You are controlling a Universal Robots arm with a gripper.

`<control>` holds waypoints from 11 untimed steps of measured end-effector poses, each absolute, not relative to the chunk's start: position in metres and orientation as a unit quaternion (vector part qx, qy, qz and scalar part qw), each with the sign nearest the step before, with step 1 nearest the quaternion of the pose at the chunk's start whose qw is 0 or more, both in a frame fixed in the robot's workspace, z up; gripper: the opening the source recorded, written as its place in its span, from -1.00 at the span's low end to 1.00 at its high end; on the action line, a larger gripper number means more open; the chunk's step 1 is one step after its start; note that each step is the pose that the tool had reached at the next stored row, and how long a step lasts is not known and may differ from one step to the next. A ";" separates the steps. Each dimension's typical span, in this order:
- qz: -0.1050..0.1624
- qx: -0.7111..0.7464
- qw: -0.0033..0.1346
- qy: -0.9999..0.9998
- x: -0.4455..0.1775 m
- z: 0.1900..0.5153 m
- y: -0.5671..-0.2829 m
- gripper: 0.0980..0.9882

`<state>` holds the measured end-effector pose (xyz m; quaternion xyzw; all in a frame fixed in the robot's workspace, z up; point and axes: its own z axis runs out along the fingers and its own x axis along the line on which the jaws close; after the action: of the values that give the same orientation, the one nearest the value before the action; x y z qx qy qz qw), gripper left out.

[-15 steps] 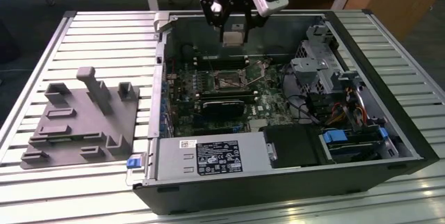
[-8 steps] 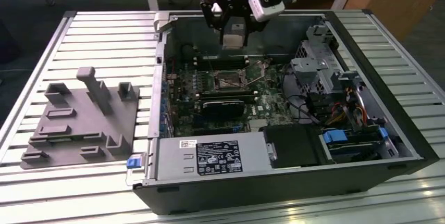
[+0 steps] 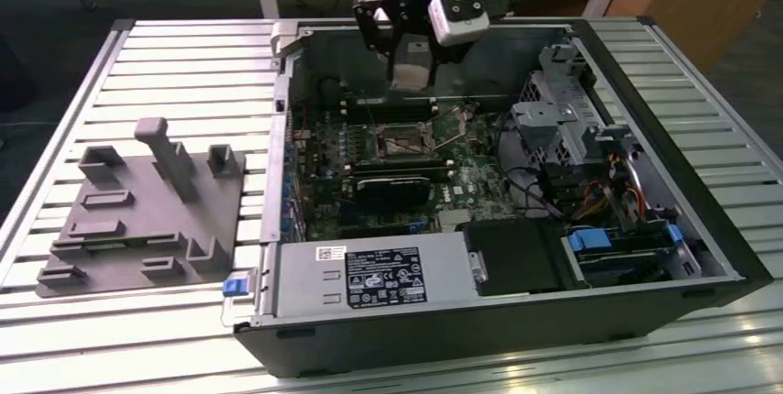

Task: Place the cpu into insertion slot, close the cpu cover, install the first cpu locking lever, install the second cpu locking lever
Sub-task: 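Place the cpu into insertion slot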

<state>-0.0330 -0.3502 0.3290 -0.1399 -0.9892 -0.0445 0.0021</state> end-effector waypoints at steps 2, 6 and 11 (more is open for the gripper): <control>-0.045 -0.159 0.001 -0.986 -0.033 0.327 -0.350 -0.01; -0.045 -0.194 0.000 -0.980 -0.033 0.324 -0.350 -0.01; -0.045 -0.238 -0.002 -0.970 -0.033 0.319 -0.350 -0.01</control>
<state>-0.0330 -0.3502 0.3187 -0.2380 -0.9702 -0.0445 -0.0023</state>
